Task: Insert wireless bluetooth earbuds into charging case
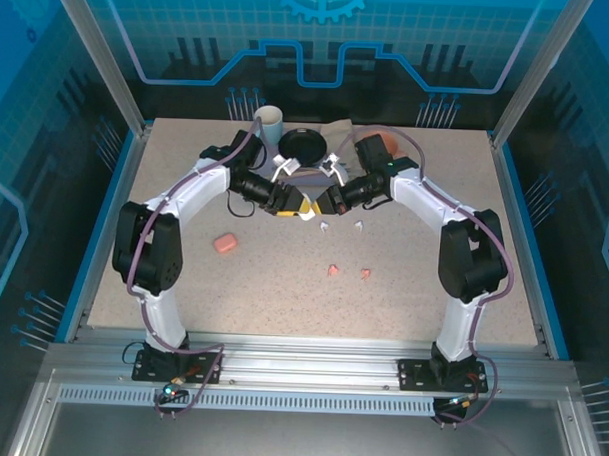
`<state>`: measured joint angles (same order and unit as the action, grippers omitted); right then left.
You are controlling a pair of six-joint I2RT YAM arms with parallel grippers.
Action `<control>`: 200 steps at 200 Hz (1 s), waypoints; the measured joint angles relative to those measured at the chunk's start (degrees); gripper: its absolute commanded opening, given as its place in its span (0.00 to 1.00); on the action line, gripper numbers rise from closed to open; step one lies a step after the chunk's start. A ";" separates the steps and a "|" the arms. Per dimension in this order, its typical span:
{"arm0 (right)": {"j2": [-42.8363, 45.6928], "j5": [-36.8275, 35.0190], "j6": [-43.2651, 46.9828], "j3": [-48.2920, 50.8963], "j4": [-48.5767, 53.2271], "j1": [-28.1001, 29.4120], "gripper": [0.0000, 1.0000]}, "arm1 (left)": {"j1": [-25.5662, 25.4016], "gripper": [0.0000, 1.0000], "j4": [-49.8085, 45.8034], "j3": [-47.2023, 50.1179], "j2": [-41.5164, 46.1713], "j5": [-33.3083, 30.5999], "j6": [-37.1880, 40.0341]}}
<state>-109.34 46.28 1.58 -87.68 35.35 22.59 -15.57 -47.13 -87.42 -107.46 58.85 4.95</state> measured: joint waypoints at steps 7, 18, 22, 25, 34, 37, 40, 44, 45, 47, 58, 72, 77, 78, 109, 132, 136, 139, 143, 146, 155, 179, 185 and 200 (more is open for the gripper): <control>-0.02 0.00 0.00 -0.11 0.00 0.00 0.00 | -0.04 0.49 0.02 0.00 -0.11 -0.02 -0.02; -0.02 0.00 0.02 -0.17 0.02 0.00 0.00 | -0.09 0.48 0.09 0.00 -0.17 0.00 -0.11; -0.02 0.00 0.02 -0.17 0.04 0.00 0.00 | -0.09 0.48 0.17 0.00 -0.17 -0.02 -0.11; -0.02 0.00 0.02 -0.17 0.07 0.00 0.00 | -0.09 0.48 0.28 0.02 -0.17 -0.02 -0.13; -0.04 -0.02 0.02 -0.17 0.22 0.00 0.00 | -0.09 0.47 0.79 0.02 -0.17 0.00 -0.39; -0.04 -0.02 0.04 -0.17 0.24 -0.02 0.00 | -0.09 0.47 0.96 0.02 -0.17 -0.02 -0.39; -0.04 -0.02 0.11 -0.17 0.26 0.00 0.00 | -0.09 0.47 1.14 0.02 -0.17 0.00 -0.50; -0.04 -0.04 0.22 -0.17 0.26 0.00 0.00 | -0.09 0.47 1.27 0.02 -0.17 0.00 -0.48; -0.04 -0.04 0.24 -0.17 0.28 0.00 0.00 | -0.09 0.47 1.27 0.02 -0.17 0.00 -0.48; -0.07 -0.09 0.31 -0.17 0.31 0.00 0.00 | -0.09 0.47 1.31 0.02 -0.17 0.00 -0.50; -0.09 -0.37 0.79 -0.20 0.74 0.00 0.00 | -0.09 0.47 1.25 0.00 -0.17 0.00 -0.42; -0.13 -0.90 1.86 -0.35 1.99 0.00 0.00 | -0.09 0.47 0.17 -0.24 -0.26 0.02 0.13; -0.20 -1.09 2.32 -0.59 2.54 0.02 0.00 | -0.09 0.47 -0.48 -0.55 -0.37 0.07 0.28; -0.20 -1.14 2.45 -0.61 2.64 0.02 0.00 | -0.09 0.47 -0.59 -0.59 -0.42 0.04 0.42; -0.20 -3.08 5.60 -1.62 5.18 0.61 0.00 | -0.09 0.47 -3.80 -2.19 -0.87 0.15 2.69; -0.20 -3.85 7.04 -1.99 6.23 0.90 0.00 | -0.09 0.47 -6.05 -2.62 -1.20 0.17 4.15; -0.20 -3.89 7.17 -2.03 6.43 0.90 0.00 | -0.09 0.46 -6.54 -2.84 -1.33 0.17 4.35; -0.20 -3.91 7.41 -2.08 6.56 0.90 0.00 | -0.09 0.46 -6.86 -2.99 -1.44 0.17 4.59; -0.20 -3.91 7.56 -2.14 6.71 0.92 0.00 | -0.09 0.46 -7.34 -3.21 -1.55 0.17 4.83; -0.20 -3.91 7.72 -2.21 6.86 0.94 0.00 | -0.09 0.45 -7.69 -3.34 -1.66 0.17 5.11; -0.20 -3.98 8.17 -2.54 7.45 0.96 0.00 | -0.09 0.45 -8.96 -3.98 -2.01 0.17 5.90; -0.22 -4.33 9.49 -3.87 8.72 1.05 0.00 | -0.09 0.44 -10.99 -4.83 -2.56 0.20 7.32; -0.22 -4.33 9.79 -4.13 8.92 1.05 0.00 | -0.09 0.44 -11.39 -4.90 -2.62 0.17 7.50; -0.22 -4.52 10.45 -4.76 9.64 1.11 0.00 | -0.09 0.43 -12.13 -5.25 -2.95 0.20 7.72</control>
<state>-109.56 41.76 12.03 -92.44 44.99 23.70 -15.66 -59.27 -92.66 -110.41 59.05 12.67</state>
